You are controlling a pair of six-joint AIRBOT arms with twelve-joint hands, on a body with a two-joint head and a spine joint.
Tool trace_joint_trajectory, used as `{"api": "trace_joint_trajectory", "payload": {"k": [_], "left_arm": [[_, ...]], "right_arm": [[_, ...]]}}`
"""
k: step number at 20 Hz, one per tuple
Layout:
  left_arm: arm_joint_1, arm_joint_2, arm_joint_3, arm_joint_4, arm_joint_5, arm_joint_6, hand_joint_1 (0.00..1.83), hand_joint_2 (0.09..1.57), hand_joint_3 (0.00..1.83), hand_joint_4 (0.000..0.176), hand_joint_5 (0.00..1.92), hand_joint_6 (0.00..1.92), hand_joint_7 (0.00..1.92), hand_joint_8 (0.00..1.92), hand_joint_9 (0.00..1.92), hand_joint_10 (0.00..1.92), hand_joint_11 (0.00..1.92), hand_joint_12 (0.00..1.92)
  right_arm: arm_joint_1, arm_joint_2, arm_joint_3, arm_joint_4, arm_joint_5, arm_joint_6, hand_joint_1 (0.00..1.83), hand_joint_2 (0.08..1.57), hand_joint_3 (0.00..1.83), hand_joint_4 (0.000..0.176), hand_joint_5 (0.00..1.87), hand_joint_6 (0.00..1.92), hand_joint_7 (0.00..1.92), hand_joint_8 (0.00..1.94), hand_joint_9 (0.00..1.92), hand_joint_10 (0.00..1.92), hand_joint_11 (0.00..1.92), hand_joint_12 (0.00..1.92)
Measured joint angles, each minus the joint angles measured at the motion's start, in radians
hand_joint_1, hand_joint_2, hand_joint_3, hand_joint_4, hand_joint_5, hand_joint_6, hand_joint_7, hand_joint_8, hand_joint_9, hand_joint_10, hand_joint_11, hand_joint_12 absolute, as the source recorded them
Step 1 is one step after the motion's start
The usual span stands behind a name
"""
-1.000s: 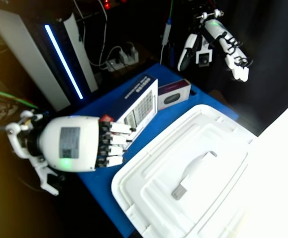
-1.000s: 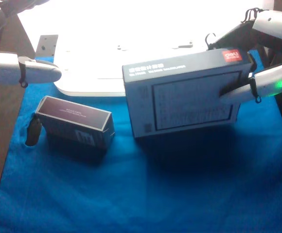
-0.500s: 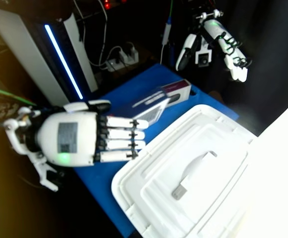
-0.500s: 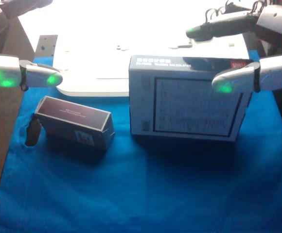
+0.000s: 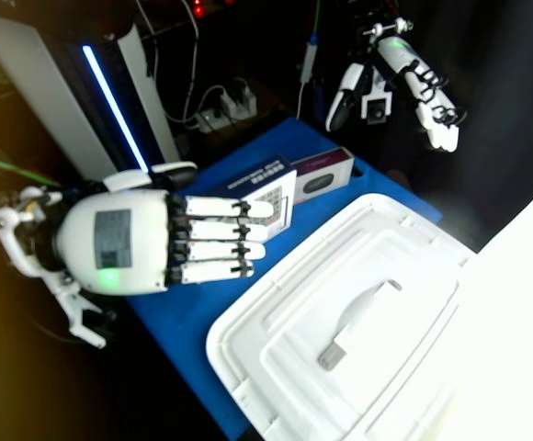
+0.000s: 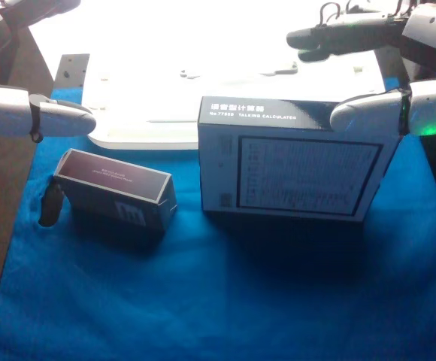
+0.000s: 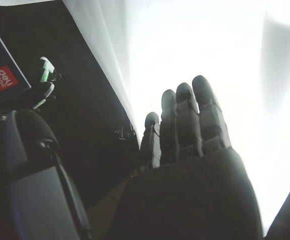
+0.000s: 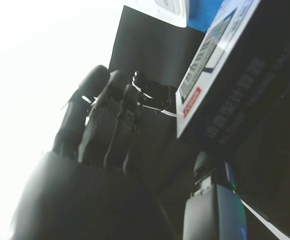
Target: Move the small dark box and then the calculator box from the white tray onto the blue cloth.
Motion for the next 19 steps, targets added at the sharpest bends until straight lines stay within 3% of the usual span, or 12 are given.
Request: {"api": "trace_joint_trajectory", "payload": {"k": [1,2,5,6,7,8,9,10,12,16,18,19], "left_arm": [[0.0,0.0,0.0,0.0,0.0,0.0,0.87,0.83,0.01,0.175,0.04,0.0,0.23,0.0,0.19,0.0,0.0,0.49],[0.0,0.0,0.0,-0.001,0.0,0.0,0.82,0.83,0.01,0.176,0.03,0.0,0.22,0.0,0.19,0.0,0.02,0.5],[-0.004,0.01,0.0,0.0,0.004,0.001,0.75,0.83,0.0,0.176,0.02,0.0,0.21,0.01,0.2,0.0,0.0,0.39],[-0.01,0.014,0.003,-0.001,0.004,0.001,0.75,0.84,0.0,0.176,0.02,0.0,0.21,0.0,0.2,0.0,0.0,0.34],[-0.014,0.019,0.005,-0.002,0.002,0.001,0.74,0.86,0.01,0.176,0.01,0.0,0.21,0.01,0.21,0.0,0.01,0.34],[-0.023,0.025,0.005,-0.005,0.002,0.001,0.74,0.89,0.02,0.176,0.03,0.01,0.23,0.01,0.22,0.01,0.02,0.34],[-0.026,0.025,0.005,-0.012,0.0,0.001,0.74,0.89,0.02,0.176,0.03,0.01,0.23,0.01,0.22,0.01,0.02,0.34],[-0.031,0.025,0.005,-0.014,-0.003,0.001,0.73,0.89,0.01,0.176,0.03,0.01,0.23,0.01,0.23,0.01,0.04,0.34],[-0.045,0.025,0.005,-0.003,0.001,0.001,0.7,0.87,0.0,0.176,0.03,0.0,0.22,0.0,0.19,0.0,0.0,0.28],[-0.063,0.05,-0.001,0.008,-0.014,0.003,0.69,0.91,0.0,0.176,0.04,0.0,0.25,0.0,0.2,0.0,0.0,0.3],[-0.065,0.058,-0.002,0.008,-0.022,0.004,0.67,0.93,0.0,0.176,0.02,0.0,0.21,0.0,0.14,0.0,0.0,0.21],[-0.065,0.064,-0.012,0.008,-0.023,0.005,0.68,0.93,0.0,0.176,0.01,0.0,0.18,0.0,0.11,0.0,0.0,0.13]], "right_arm": [[0.0,0.0,0.0,0.003,0.013,0.0,0.29,1.04,0.0,0.082,0.27,0.0,0.2,0.0,0.22,0.01,0.0,0.69],[0.002,0.0,0.0,0.006,0.026,-0.001,0.17,1.0,0.0,0.08,0.21,0.0,0.13,0.0,0.12,0.0,0.0,0.43],[0.047,0.005,0.0,-0.006,0.023,-0.026,0.12,0.95,0.0,0.084,0.07,0.0,0.11,0.0,0.13,0.0,0.0,0.53],[0.076,0.011,0.0,-0.004,0.024,-0.041,0.11,0.92,0.0,0.093,0.05,0.0,0.09,0.0,0.12,0.0,0.0,0.66],[0.1,0.013,0.003,0.006,0.032,-0.043,0.13,0.86,0.01,0.12,0.02,0.01,0.13,0.0,0.19,0.01,0.0,1.07],[0.126,0.014,0.011,0.016,0.047,-0.047,0.12,0.82,0.0,0.101,0.0,0.0,0.26,0.01,0.28,0.02,0.0,1.46],[0.134,0.014,0.017,0.016,0.051,-0.048,0.12,0.82,0.0,0.101,0.0,0.0,0.26,0.01,0.28,0.02,0.0,1.46],[0.138,0.013,0.025,0.016,0.056,-0.052,0.14,0.82,0.0,0.104,0.0,0.0,0.28,0.01,0.29,0.02,0.0,1.43],[0.138,0.013,0.039,0.017,0.042,-0.054,0.15,0.84,0.0,0.119,0.0,0.0,0.26,0.0,0.27,0.0,0.0,1.01],[0.138,0.013,0.065,0.047,0.045,-0.054,0.23,0.87,0.0,0.113,0.0,0.0,0.16,0.0,0.22,0.0,0.0,0.81],[0.138,0.024,0.076,0.086,0.034,-0.054,0.32,0.89,0.0,0.125,0.0,0.0,0.09,0.0,0.16,0.0,0.0,0.58],[0.138,0.049,0.072,0.082,0.038,-0.054,0.35,0.9,0.0,0.113,0.0,0.0,0.09,0.0,0.14,0.0,0.0,0.53]]}}
